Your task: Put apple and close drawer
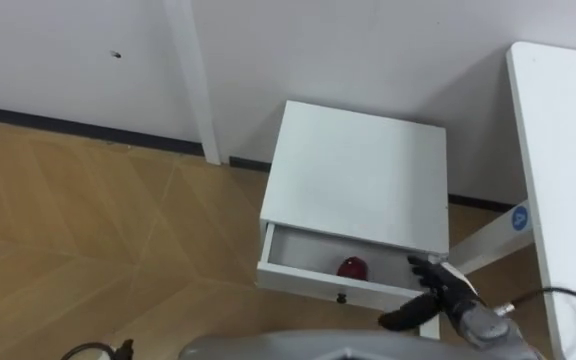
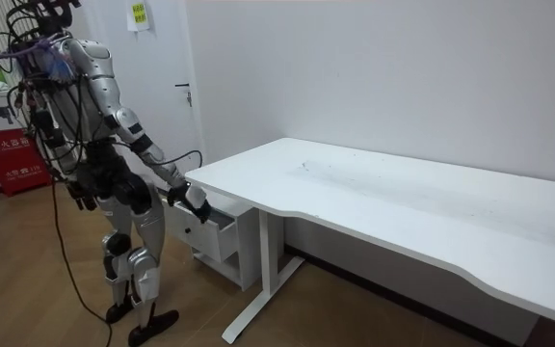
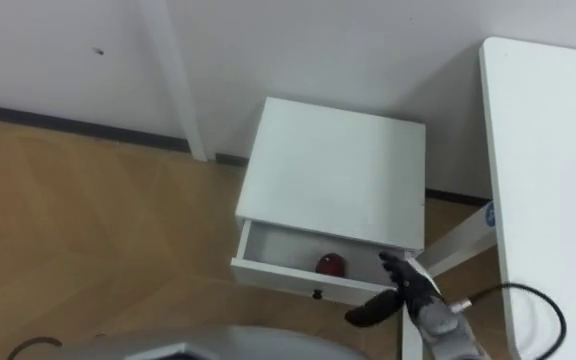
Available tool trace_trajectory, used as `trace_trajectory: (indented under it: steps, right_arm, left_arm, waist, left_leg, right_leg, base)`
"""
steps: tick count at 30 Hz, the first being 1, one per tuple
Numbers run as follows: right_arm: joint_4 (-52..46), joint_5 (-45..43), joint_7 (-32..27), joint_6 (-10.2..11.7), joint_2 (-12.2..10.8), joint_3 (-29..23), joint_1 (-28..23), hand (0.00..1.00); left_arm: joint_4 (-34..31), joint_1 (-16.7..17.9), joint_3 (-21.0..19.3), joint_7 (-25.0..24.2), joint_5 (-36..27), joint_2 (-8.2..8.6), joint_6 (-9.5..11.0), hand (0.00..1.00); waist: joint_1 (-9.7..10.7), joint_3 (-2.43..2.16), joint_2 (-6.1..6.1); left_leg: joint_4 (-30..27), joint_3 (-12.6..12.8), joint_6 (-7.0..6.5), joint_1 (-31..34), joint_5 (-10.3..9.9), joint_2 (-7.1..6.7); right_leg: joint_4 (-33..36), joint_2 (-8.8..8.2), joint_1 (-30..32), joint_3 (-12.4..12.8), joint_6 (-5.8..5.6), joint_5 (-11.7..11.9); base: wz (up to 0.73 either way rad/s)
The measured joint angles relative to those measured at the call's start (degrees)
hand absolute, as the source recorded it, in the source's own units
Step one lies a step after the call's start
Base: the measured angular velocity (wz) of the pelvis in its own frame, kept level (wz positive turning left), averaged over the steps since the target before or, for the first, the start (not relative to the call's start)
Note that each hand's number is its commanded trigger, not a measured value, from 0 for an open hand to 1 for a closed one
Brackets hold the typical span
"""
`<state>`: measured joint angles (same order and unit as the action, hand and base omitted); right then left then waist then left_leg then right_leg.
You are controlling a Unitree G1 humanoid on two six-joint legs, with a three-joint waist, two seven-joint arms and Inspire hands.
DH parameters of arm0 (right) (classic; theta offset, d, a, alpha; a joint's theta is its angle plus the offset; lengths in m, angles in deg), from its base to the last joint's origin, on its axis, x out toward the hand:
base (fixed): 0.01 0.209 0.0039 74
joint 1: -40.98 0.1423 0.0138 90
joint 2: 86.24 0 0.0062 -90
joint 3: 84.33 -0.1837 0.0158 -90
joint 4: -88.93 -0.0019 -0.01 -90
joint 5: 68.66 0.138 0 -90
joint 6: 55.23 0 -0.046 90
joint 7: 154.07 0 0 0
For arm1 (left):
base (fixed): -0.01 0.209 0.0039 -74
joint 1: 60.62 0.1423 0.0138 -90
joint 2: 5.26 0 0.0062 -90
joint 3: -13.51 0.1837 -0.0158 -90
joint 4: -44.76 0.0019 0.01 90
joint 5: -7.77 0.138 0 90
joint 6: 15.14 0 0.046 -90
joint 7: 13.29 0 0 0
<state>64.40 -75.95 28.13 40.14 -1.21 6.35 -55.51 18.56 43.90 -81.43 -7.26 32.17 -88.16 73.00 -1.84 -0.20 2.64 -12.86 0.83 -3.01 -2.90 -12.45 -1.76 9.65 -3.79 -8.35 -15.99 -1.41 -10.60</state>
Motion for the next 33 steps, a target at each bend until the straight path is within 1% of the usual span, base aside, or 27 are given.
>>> trace_trajectory:
  steps: [4,5,6,7,8,9,10,11,12,13,14,15,17,18,20,22,23,24,25,26,27,28,29,30,31,32,33]
  right_arm:
    - [3.6,0.2,-3.0,-1.4,0.0,-1.4,-1.5,0.0]
    - [4.7,0.2,-3.6,-2.3,0.1,-2.8,-2.4,0.0]
    - [5.6,0.1,-4.4,-3.4,0.5,-4.4,-2.8,0.0]
    - [6.0,0.1,-4.8,-4.0,0.6,-5.2,-2.9,0.0]
    - [6.2,0.1,-5.4,-4.9,0.5,-6.9,-3.9,0.0]
    - [7.2,-0.3,-5.4,-5.6,0.5,-7.9,-4.3,0.0]
    - [7.7,-0.6,-5.5,-6.0,0.5,-8.7,-4.7,0.0]
    - [7.9,-0.4,-5.7,-6.4,0.7,-9.0,-4.8,0.0]
    - [8.0,0.1,-5.7,-6.3,0.5,-9.0,-4.7,0.0]
    - [7.9,-0.1,-5.7,-6.2,0.3,-9.0,-4.4,0.0]
    - [7.9,-0.1,-5.6,-5.9,0.4,-9.0,-4.4,0.0]
    - [7.9,0.4,-5.9,-5.7,0.6,-8.8,-4.3,0.0]
    - [8.1,1.7,-6.4,-5.5,0.8,-7.0,-4.4,0.0]
    - [8.1,2.6,-6.4,-5.5,0.8,-5.6,-4.3,0.0]
    - [8.3,3.4,-6.5,-5.5,1.0,-5.2,-3.6,0.0]
    - [8.1,4.9,-7.2,-5.8,1.3,-5.2,-3.0,0.0]
    - [8.2,5.3,-7.7,-6.4,1.4,-5.2,-3.0,0.0]
    - [8.3,5.7,-7.9,-7.1,1.3,-5.3,-3.6,0.0]
    - [8.3,5.7,-7.9,-7.5,1.3,-5.3,-4.0,0.0]
    - [8.5,5.8,-8.0,-8.1,1.4,-5.5,-4.3,0.0]
    - [8.7,5.7,-8.4,-8.1,1.3,-5.4,-4.0,0.0]
    - [8.6,5.7,-8.6,-8.0,1.3,-5.4,-3.6,0.0]
    - [8.4,5.6,-8.7,-7.7,1.2,-5.3,-2.8,0.0]
    - [8.4,5.3,-8.8,-7.3,1.2,-5.3,-1.9,0.0]
    - [8.4,5.3,-8.9,-7.2,1.1,-5.3,-1.3,0.0]
    - [8.3,5.6,-9.1,-6.6,0.8,-5.4,-0.2,0.0]
    - [8.2,6.2,-9.1,-5.8,0.5,-6.0,1.4,0.0]
  left_arm:
    - [0.4,-0.3,-1.7,0.1,0.0,1.15,-0.8,0.0]
    - [0.8,-0.5,-1.6,0.1,-0.1,1.54,-0.8,0.0]
    - [1.0,-0.9,-1.2,-0.1,-0.2,1.84,-0.8,0.0]
    - [1.1,-1.2,-0.9,-0.1,-0.4,1.84,-0.8,0.0]
    - [1.1,-2.0,-1.0,-0.1,-1.2,1.29,-0.8,0.0]
    - [1.4,-2.8,-1.0,-0.1,-1.3,0.62,-0.8,0.0]
    - [1.8,-3.0,-1.0,-0.1,-1.3,0.38,-0.7,0.0]
    - [2.4,-3.1,-1.0,0.0,-1.4,0.05,-0.7,0.0]
    - [2.7,-3.1,-0.7,0.0,-2.2,-0.76,-0.8,0.0]
    - [2.9,-3.2,-0.7,0.0,-2.7,-1.25,-1.0,0.0]
    - [3.2,-4.3,-0.6,0.0,-4.3,-1.74,-1.8,0.0]
    - [3.4,-5.4,-0.5,0.1,-5.7,-1.94,-2.4,0.0]
    - [4.1,-7.3,-0.4,0.1,-6.2,-1.99,-3.5,0.0]
    - [4.0,-7.3,-0.4,0.2,-6.2,-2.01,-3.8,0.0]
    - [4.1,-6.3,-0.6,0.2,-5.9,-2.03,-4.6,0.0]
    - [3.6,-4.2,-0.6,0.6,-5.7,-1.98,-4.8,0.0]
    - [3.4,-2.6,-0.7,0.8,-5.6,-2.07,-4.8,0.0]
    - [3.1,-1.2,-0.8,0.9,-4.9,-2.39,-5.1,0.0]
    - [3.0,-0.7,-1.0,0.9,-4.7,-2.52,-5.3,0.0]
    - [2.7,-0.1,-1.1,1.1,-4.6,-2.61,-5.6,0.0]
    - [2.6,-0.2,-1.2,1.3,-4.6,-2.62,-5.9,0.0]
    - [2.5,-0.3,-1.2,1.4,-4.7,-2.6,-5.9,0.0]
    - [1.8,-0.7,-1.1,1.8,-4.7,-2.74,-5.9,0.0]
    - [0.8,-1.4,-1.1,2.6,-4.7,-3.18,-5.8,0.0]
    - [0.2,-1.6,-1.1,2.9,-4.8,-3.5,-5.6,0.0]
    - [-0.6,-1.8,-1.2,3.8,-4.7,-4.19,-5.0,0.0]
    - [-0.7,-1.8,-1.6,4.3,-4.7,-4.29,-4.9,0.0]
  waist:
    - [1.4,0.11,-0.46]
    - [2.2,0.31,-1.14]
    - [2.9,0.28,-1.95]
    - [3.4,0.31,-2.63]
    - [4.0,0.23,-2.81]
    - [4.5,0.26,-3.1]
    - [4.6,0.12,-3.61]
    - [4.6,0.31,-5.4]
    - [4.5,0.32,-5.93]
    - [4.7,0.49,-6.05]
    - [5.3,0.7,-7.12]
    - [5.3,0.93,-8.27]
    - [5.5,1.17,-8.96]
    - [5.8,1.21,-9.03]
    - [6.3,1.01,-8.38]
    - [6.2,0.93,-7.84]
    - [6.4,1.0,-7.41]
    - [6.9,1.13,-6.3]
    - [6.9,1.11,-5.89]
    - [6.3,1.2,-4.81]
    - [5.2,1.0,-4.1]
    - [4.6,0.97,-3.63]
    - [4.1,0.79,-2.9]
    - [3.5,0.34,-2.48]
    - [3.0,0.36,-1.97]
    - [2.7,0.4,-0.62]
    - [2.5,0.38,0.13]
  left_leg:
    - [-1.5,-0.2,-0.68,0.3,-1.0,-0.78]
    - [-2.8,0.2,-1.47,0.4,-1.9,-1.07]
    - [-4.3,1.1,-1.65,0.8,-2.5,-0.94]
    - [-5.1,1.3,-2.02,1.2,-2.7,-1.02]
    - [-6.2,2.2,-2.62,1.7,-3.1,-1.77]
    - [-6.8,2.4,-3.5,1.6,-3.3,-2.35]
    - [-7.2,2.4,-3.93,1.6,-3.4,-2.42]
    - [-8.0,3.3,-4.81,1.7,-4.0,-1.92]
    - [-9.4,4.2,-5.49,2.6,-4.4,-1.77]
    - [-10.7,4.5,-5.74,3.6,-4.7,-1.68]
    - [-13.9,4.4,-6.36,6.0,-5.5,-0.41]
    - [-15.5,4.2,-6.46,7.7,-6.0,0.97]
    - [-15.9,3.3,-6.47,8.4,-6.1,1.9]
    - [-16.0,2.7,-6.91,8.3,-6.4,2.25]
    - [-16.3,2.3,-6.74,8.2,-6.7,2.16]
    - [-16.3,1.9,-6.36,8.2,-6.6,1.92]
    - [-16.1,0.7,-6.17,7.9,-6.6,1.34]
    - [-15.2,-0.4,-5.75,6.9,-6.4,0.31]
    - [-14.6,-0.9,-5.51,6.3,-6.2,-0.3]
    - [-13.1,-1.3,-4.76,5.4,-5.9,-1.18]
    - [-10.5,-1.0,-2.99,4.3,-5.0,-1.89]
    - [-8.9,-1.0,-2.05,4.0,-4.5,-2.08]
    - [-6.3,-1.0,-0.29,3.2,-3.3,-2.16]
    - [-4.3,-0.8,0.58,3.0,-2.3,-2.16]
    - [-3.6,-0.4,0.64,2.9,-2.0,-2.19]
    - [-3.4,0.3,0.36,3.0,-1.8,-2.32]
    - [-3.6,0.5,0.27,3.2,-1.8,-2.2]
  right_leg:
    - [2.6,-1.08,0.5,-0.5,-0.73,-1.1]
    - [6.7,-2.26,1.7,-1.4,-1.29,-2.3]
    - [14.4,-3.67,4.9,-1.2,-1.85,-3.1]
    - [19.4,-4.53,7.3,-1.2,-1.87,-3.1]
    - [29.7,-6.77,12.5,0.0,-1.67,-1.7]
    - [38.7,-8.57,18.0,2.8,-1.57,2.2]
    - [42.9,-8.8,20.8,4.4,-1.53,5.6]
    - [50.5,-8.48,27.2,7.7,-2.17,15.9]
    - [61.6,-7.7,34.9,10.9,-1.16,18.8]
    - [70.1,-7.44,39.2,11.5,-0.96,16.8]
    - [85.8,-6.31,47.7,11.1,-0.08,12.3]
    - [97.2,-4.88,55.2,9.7,0.61,8.9]
    - [105.0,-4.83,61.9,8.3,0.47,6.0]
    - [106.4,-5.32,63.5,8.0,0.37,4.8]
    - [104.0,-6.09,62.7,9.1,-0.13,4.4]
    - [94.7,-6.32,57.2,11.0,-0.51,4.5]
    - [83.1,-6.54,50.4,11.2,-1.07,4.2]
    - [68.1,-6.95,41.5,10.9,-2.12,3.8]
    - [60.2,-6.81,36.6,11.0,-2.48,3.8]
    - [45.8,-5.96,28.4,11.2,-2.74,3.7]
    - [33.9,-4.85,22.0,11.4,-3.05,3.5]
    - [28.3,-3.95,19.2,11.4,-3.42,3.2]
    - [18.3,-2.63,15.0,11.2,-3.65,2.8]
    - [9.5,-1.67,11.2,11.2,-3.57,3.1]
    - [5.8,-1.39,9.7,11.3,-3.31,4.0]
    - [0.7,-1.07,7.3,11.4,-3.05,6.7]
    - [-1.8,-0.72,5.8,11.3,-3.03,6.8]
  base:
    - [0.08]
    - [0.21]
    - [0.25]
    - [0.28]
    - [0.26]
    - [0.17]
    - [-0.17]
    - [-0.58]
    - [-0.67]
    - [-0.55]
    - [-0.28]
    - [-0.14]
    - [0.09]
    - [0.21]
    - [0.14]
    - [0.1]
    - [0.41]
    - [0.53]
    - [0.55]
    - [0.24]
    - [0.04]
    - [-0.17]
    - [-0.14]
    - [-0.13]
    - [-0.21]
    - [-0.39]
    - [-0.37]
